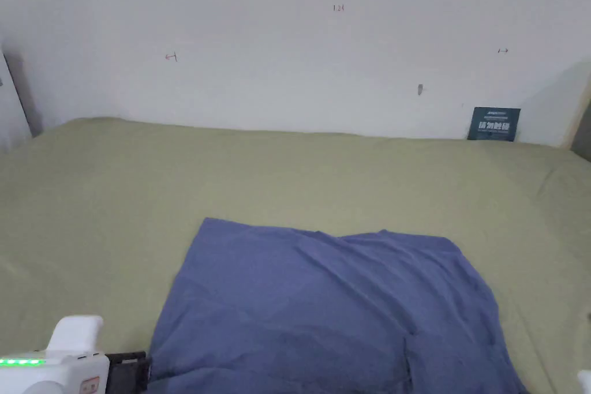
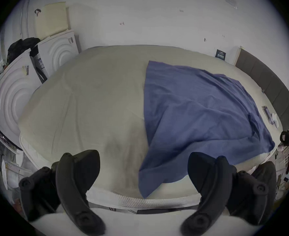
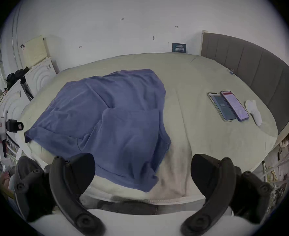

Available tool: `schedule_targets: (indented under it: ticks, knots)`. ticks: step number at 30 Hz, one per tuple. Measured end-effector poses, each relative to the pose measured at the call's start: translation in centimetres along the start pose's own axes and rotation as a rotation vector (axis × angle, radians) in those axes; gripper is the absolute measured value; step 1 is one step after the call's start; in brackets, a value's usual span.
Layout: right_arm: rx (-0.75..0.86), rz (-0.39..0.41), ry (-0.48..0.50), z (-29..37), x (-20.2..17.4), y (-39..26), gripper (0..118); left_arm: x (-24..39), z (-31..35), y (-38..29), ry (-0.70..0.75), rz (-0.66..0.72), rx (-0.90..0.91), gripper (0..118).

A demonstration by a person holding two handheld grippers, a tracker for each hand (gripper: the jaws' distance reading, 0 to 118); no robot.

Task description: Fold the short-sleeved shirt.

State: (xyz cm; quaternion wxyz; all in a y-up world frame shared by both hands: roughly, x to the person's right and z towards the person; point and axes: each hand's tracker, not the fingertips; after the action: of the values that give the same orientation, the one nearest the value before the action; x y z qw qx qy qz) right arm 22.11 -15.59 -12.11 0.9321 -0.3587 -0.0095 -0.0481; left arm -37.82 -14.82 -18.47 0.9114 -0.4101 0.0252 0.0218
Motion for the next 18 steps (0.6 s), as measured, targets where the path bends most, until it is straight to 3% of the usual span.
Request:
schedule_targets:
  ticks: [2,3,4,5,6,10,11,12,13,14,18]
  knots:
    - [0.002,-0.005,-0.005,0.3,0.4,0.1,112,-0.3,0.9,0.0,0.016,0.016,0.021,106]
    - [0.02,-0.016,-0.007,0.4,0.2,0.3,106,-0.5,1.2,-0.1,0.015,0.008,0.022,98]
    - [0.023,-0.018,-0.021,0.5,0.2,0.4,86,-0.7,1.4,-0.3,0.018,0.006,0.03,74]
    - [0.027,-0.017,-0.04,0.4,0.2,0.3,33,-0.6,1.3,-0.6,0.023,0.009,0.039,5]
    - [0.039,-0.017,-0.052,0.7,0.2,-0.2,0,-0.8,1.0,-1.0,0.015,0.002,0.015,0]
    - [0.013,-0.006,-0.037,1.0,0.2,-0.1,0,-0.2,0.6,-1.3,-0.086,-0.027,-0.036,0]
    - [0.005,-0.002,-0.032,1.0,0.4,0.0,0,0.2,0.2,-1.5,-0.082,-0.039,-0.042,10]
    - [-0.001,-0.002,-0.025,1.0,0.5,-0.2,0,0.5,-0.5,-1.7,-0.067,-0.053,-0.063,38]
    - [-0.004,-0.003,-0.024,0.9,0.5,-0.3,0,0.9,-1.5,-2.0,-0.057,-0.071,-0.107,79]
    - [-0.011,-0.005,-0.022,0.9,0.5,-0.4,0,1.0,-1.8,-1.9,-0.053,-0.065,-0.103,113]
    - [-0.037,0.003,-0.018,0.6,0.3,-1.1,0,1.3,-4.5,-2.0,-0.014,-0.087,-0.183,112]
